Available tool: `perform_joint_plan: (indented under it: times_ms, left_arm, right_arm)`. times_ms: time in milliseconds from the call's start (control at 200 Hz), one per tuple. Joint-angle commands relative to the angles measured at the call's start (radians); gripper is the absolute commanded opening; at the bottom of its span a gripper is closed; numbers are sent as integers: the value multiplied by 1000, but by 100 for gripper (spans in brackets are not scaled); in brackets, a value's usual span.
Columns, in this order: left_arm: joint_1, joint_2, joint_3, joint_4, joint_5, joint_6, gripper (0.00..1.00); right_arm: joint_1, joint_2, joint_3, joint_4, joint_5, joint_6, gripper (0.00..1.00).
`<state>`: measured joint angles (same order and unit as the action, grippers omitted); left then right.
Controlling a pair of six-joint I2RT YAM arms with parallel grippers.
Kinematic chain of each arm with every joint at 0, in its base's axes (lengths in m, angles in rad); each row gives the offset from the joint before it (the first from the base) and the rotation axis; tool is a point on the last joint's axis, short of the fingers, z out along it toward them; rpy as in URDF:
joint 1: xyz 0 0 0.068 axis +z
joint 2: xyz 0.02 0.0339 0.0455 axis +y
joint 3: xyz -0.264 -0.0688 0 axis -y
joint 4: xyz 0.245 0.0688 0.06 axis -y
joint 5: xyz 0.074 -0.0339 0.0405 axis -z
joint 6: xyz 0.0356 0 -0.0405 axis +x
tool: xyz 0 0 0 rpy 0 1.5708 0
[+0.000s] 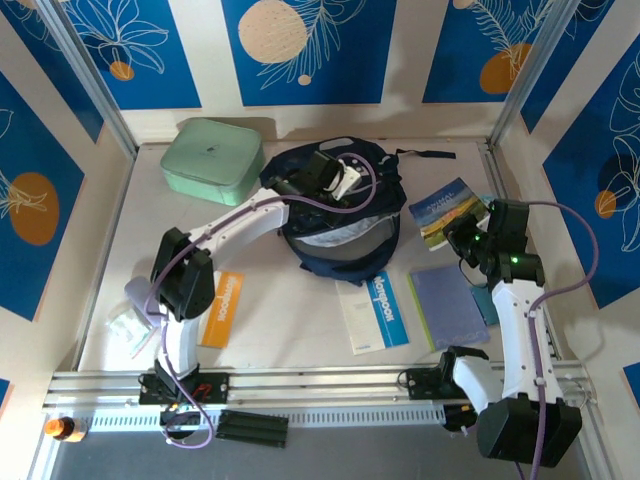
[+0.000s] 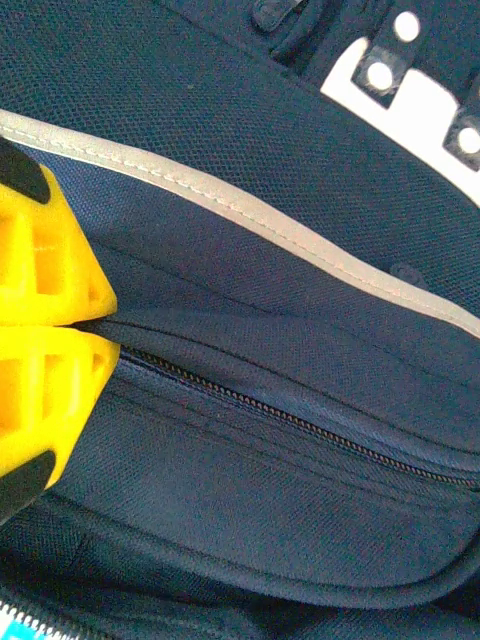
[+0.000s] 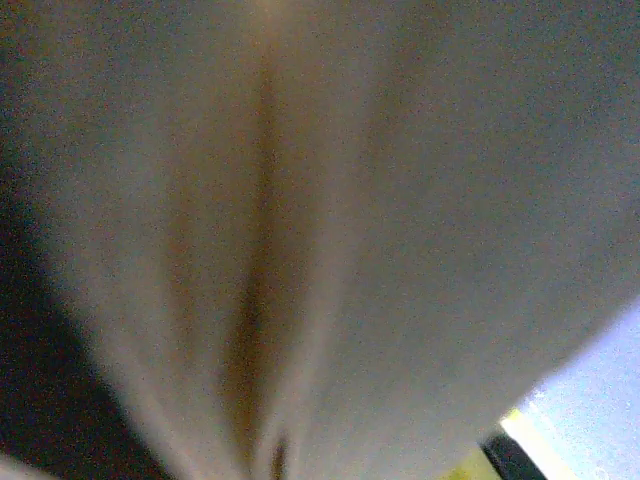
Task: Pack the student bag
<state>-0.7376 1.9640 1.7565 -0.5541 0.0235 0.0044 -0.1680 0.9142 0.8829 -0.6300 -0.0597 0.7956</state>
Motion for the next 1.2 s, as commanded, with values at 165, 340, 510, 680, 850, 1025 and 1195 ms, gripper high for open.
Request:
perform_joint_plan:
  times_ms: [165,340,510,680,850,1025,1195]
  left_arm:
    - [-8,-132,-42,209,-23,-55,0]
    - [-7,-145,-44,271,-1,-80,0]
    - [-8,-120,4,265,19,-129,0]
    - [-8,-84,79,224,13,-149,0]
    - [-7,-76,120,220,-18,-188,0]
    - [-8,-74,144,202,-11,-189,0]
    - [-7,-73,144,197,-13,-194,0]
  right_arm:
    - [-6,39,-8,51,-228,-1,0]
    - [27,68,-89,245,-441,142,0]
    - [170,121,-126,495,-374,308,0]
    - [309,263,-135,708,-233,403,0]
    - [383,404,-139,888,-131,447,0]
    - [418,494,-102,932,-46,433,0]
    - [448,660,-39,978,-62,469,0]
